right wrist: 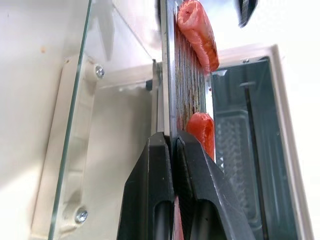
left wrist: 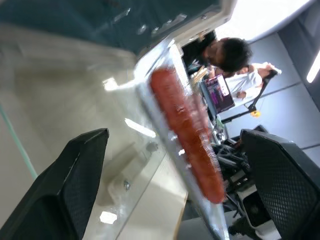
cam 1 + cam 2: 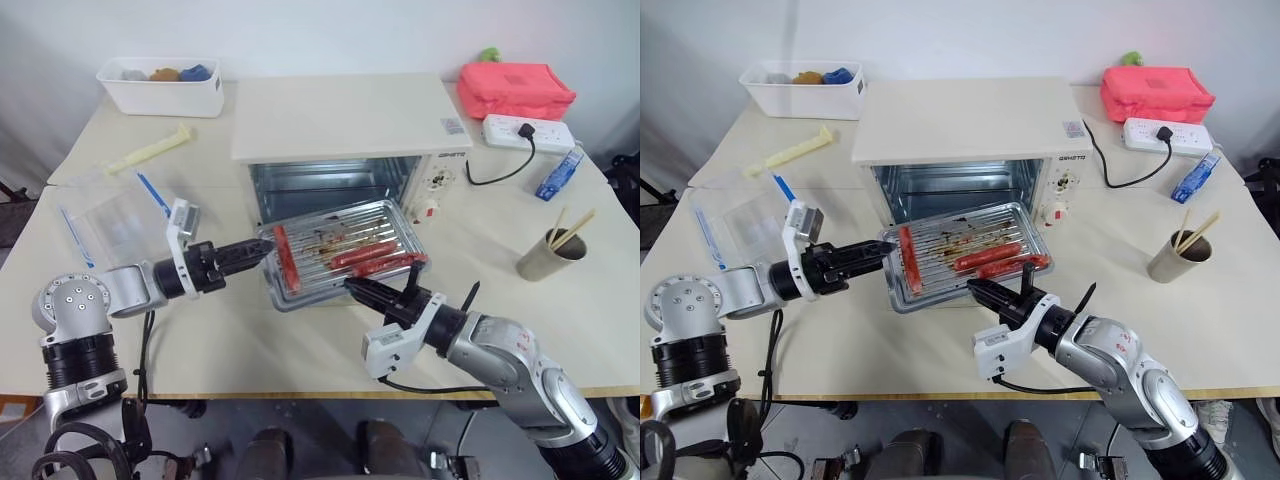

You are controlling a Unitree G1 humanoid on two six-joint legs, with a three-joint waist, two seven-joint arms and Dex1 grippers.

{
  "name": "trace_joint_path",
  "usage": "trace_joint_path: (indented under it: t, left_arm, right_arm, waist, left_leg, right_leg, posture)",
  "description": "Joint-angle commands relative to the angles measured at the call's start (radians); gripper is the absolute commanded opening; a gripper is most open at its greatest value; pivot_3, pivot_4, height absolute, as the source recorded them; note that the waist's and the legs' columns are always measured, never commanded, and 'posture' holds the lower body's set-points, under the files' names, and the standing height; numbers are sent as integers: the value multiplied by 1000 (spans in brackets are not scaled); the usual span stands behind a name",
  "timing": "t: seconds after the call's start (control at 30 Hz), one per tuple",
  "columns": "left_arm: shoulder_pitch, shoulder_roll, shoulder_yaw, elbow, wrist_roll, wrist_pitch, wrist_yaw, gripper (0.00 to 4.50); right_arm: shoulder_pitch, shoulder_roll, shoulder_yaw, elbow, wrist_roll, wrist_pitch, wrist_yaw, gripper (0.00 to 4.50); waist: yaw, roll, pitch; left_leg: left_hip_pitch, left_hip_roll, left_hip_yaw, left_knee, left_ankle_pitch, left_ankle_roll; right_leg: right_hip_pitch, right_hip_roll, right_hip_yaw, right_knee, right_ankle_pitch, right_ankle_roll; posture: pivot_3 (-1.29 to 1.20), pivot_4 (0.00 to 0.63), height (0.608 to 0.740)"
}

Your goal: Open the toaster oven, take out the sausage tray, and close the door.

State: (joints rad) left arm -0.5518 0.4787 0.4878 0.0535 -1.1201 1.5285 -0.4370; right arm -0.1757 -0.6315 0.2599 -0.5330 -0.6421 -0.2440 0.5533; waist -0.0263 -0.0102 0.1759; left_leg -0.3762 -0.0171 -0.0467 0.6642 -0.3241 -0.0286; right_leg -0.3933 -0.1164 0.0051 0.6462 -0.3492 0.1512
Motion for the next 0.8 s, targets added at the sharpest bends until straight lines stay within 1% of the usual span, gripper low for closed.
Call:
trace_joint_path:
  t: [0.03, 0.13, 0.27, 0.4, 0.6, 0.8]
  left_arm:
    - [6, -20, 59, -27, -53, 65, 63, 4500]
    - [21, -26, 58, -50, -63, 85, 80, 3962]
    - [28, -24, 71, -54, -59, 83, 88, 2894]
    - [27, -31, 75, -51, -60, 85, 92, 2894]
    - [-13, -97, 31, -14, -60, 86, 133, 2894]
    - [-37, -128, 24, 37, -69, 86, 164, 2894]
  right_arm:
    - [-22, -5, -35, -15, 27, -19, -3, 26]
    - [-29, -4, -33, -6, 31, -21, 2, 0]
    - [-32, 0, -29, 0, 30, -24, 6, 0]
    - [-35, 4, -28, 4, 34, -29, 8, 0]
    - [-57, 3, -21, 16, 59, -52, 14, 0]
    - [-74, 1, -28, 33, 69, -64, 19, 0]
  waist:
    - [0, 0, 0]
    - [-1, 0, 0]
    - [0, 0, 0]
    - [0, 0, 0]
    - [3, -1, 0]
    - [1, -1, 0]
  left_leg:
    - [0, 0, 0, 0, 0, 0]
    - [0, 0, 0, 0, 0, -1]
    - [0, 0, 0, 0, 0, -1]
    - [0, 0, 1, 0, 0, -1]
    - [0, 0, 1, 0, 0, -1]
    - [0, 0, 1, 0, 0, -1]
  right_leg:
    - [0, 0, 0, 0, 0, 0]
    - [0, 0, 0, 0, 0, 0]
    - [0, 0, 0, -1, 0, 0]
    - [0, 0, 0, -1, 0, 0]
    - [1, 0, 0, -1, 0, 0]
    - [1, 0, 0, -1, 0, 0]
  posture:
    - [0, 150, 740]
    - [0, 150, 740]
    - [0, 150, 740]
    - [0, 150, 740]
    - [0, 150, 740]
    - [0, 150, 740]
